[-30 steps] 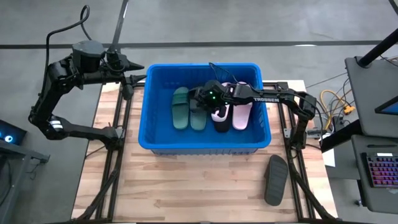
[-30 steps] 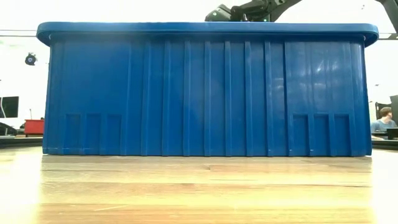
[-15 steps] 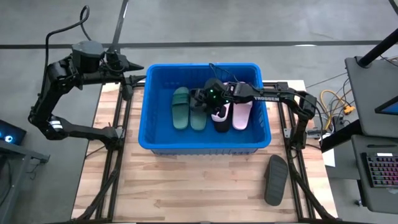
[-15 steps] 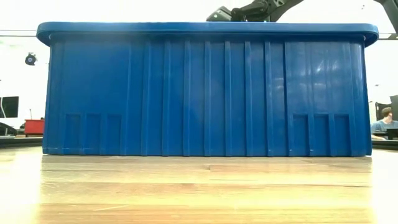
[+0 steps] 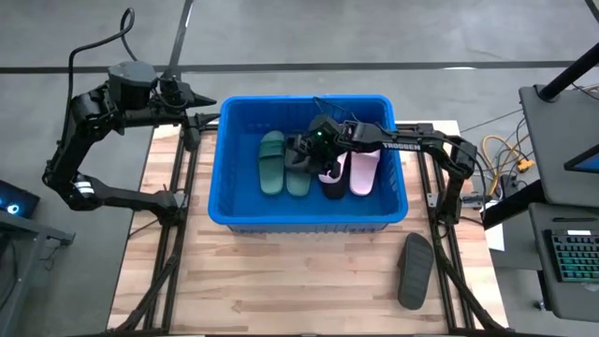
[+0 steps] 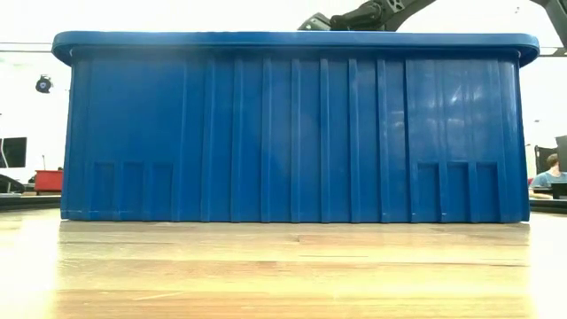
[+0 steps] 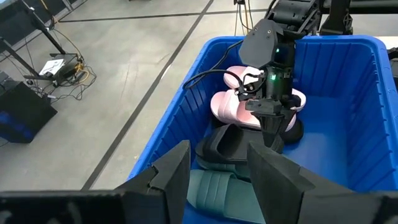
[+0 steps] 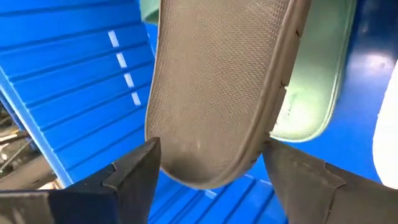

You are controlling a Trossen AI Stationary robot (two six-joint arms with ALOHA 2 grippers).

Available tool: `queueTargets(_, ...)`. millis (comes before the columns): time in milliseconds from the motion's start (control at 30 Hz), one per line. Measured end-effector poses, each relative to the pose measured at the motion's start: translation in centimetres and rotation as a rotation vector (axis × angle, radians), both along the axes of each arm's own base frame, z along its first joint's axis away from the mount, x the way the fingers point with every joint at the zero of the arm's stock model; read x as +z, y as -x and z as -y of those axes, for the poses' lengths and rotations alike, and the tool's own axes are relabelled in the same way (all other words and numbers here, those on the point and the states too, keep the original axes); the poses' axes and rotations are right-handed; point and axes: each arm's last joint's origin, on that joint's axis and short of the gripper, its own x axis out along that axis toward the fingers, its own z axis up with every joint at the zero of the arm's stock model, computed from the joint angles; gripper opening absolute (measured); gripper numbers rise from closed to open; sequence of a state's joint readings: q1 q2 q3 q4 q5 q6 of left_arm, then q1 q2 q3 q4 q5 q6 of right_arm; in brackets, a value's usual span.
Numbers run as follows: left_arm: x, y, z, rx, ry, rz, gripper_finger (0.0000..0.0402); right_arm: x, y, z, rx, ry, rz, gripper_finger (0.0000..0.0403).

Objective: Pick and place slides into bin
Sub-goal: Put the black slide into the bin

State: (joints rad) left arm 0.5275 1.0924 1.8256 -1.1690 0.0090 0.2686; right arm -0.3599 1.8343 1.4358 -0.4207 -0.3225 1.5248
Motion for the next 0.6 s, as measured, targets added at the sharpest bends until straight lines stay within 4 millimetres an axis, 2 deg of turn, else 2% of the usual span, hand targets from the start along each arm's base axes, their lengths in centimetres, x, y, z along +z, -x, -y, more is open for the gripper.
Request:
queueTargets(300,0.0,0.1,0.1,-0.008,0.002,0.004,0.0144,-0.7,1.1,0.4,-0.003,-0.053,-0.106,0.0270)
queueTargets(600,0.0,0.0,0.1,-0.011,0.004,0.004,0.0144,-0.7,1.1,0.4,0.010,-0.038,-0.102,0.0261)
